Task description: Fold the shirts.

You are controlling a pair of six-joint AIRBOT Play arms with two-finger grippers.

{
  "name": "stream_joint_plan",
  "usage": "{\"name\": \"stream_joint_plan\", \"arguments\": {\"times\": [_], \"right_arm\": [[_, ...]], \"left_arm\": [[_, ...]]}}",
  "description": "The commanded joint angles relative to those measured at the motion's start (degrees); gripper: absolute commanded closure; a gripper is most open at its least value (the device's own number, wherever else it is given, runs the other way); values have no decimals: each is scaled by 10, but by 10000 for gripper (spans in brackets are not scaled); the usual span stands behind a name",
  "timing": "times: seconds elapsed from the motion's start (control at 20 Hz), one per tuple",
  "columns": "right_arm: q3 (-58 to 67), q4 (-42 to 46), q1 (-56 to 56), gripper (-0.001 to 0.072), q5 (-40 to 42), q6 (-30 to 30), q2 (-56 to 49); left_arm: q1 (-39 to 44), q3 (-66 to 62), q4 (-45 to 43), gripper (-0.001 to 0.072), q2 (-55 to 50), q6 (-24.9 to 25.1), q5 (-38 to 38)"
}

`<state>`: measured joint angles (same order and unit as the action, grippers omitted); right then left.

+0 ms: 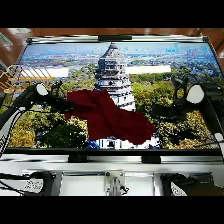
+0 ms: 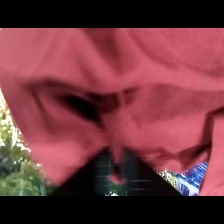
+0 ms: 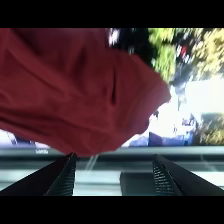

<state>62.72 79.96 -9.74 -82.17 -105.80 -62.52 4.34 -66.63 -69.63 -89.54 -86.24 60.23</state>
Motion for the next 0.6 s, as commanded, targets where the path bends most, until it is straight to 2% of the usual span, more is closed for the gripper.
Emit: {"name": "stream_joint_plan", "arguments": {"times": [0.0,0.2,0.4,0.55], "right_arm": [[-26,-37,0,126,-19,27,-35],[-154,-101,0,126,7,53,-36],[-244,-190,0,126,120,67,-36],[-271,-213,0,126,164,60,-39]], "left_arm": [[7,-3,2,668,-9,19,-11],[5,-23,2,669,20,48,-6],[5,-26,2,669,61,49,-6],[5,-26,2,669,86,50,-7]]}}
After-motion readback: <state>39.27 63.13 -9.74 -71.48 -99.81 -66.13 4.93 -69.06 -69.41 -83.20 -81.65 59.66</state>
